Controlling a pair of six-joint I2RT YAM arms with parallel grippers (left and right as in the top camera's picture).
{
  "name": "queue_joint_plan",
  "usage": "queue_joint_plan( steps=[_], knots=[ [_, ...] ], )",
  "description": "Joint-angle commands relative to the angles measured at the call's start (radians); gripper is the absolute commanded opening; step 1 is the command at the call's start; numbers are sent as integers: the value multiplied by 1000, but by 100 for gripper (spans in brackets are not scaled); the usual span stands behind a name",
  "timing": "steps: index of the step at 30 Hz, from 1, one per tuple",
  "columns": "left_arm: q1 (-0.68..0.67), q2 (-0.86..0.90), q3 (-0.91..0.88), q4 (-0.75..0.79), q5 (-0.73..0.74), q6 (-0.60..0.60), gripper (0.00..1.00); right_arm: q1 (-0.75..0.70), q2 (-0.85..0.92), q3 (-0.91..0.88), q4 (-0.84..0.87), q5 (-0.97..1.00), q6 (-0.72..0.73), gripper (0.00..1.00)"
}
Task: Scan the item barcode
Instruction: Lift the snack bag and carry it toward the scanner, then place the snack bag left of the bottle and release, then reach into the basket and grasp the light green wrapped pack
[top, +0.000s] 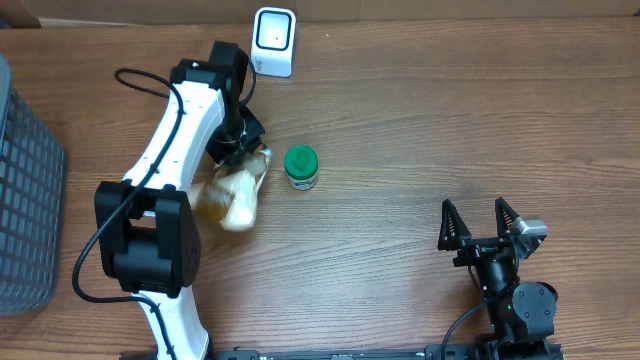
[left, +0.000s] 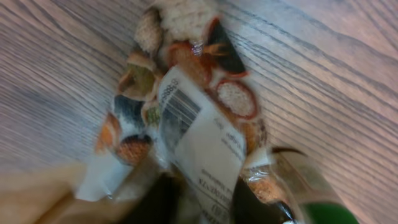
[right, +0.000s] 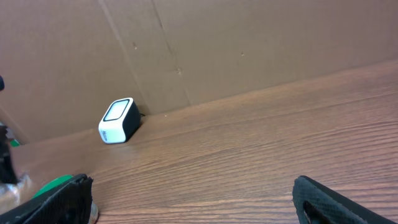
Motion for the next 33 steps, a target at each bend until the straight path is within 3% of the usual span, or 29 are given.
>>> queue_joint_plan(
  steps=[1,3,10,21,25,27,33],
  knots=[
    [4,0,-29,18,-14,-29,98,5,-8,-11,5,7,-4,100],
    [4,-1,-26,37,2,29,100,5,-8,-11,5,7,-4,100],
    [27,-12,101,-10,44,146,91,5,-8,-11,5,7,-4,100],
    [113,-129,630,-270,44,334,93,5,-8,-11,5,7,-4,100],
    [240,-169,802,-341,17,349,96,5,-8,-11,5,7,-4,100],
    [367,-185,861,-365,10,361,95,5,-8,-11,5,7,-4,100],
    [674,-185,868,-422,5,360,89,5,-8,-11,5,7,-4,100]
  ],
)
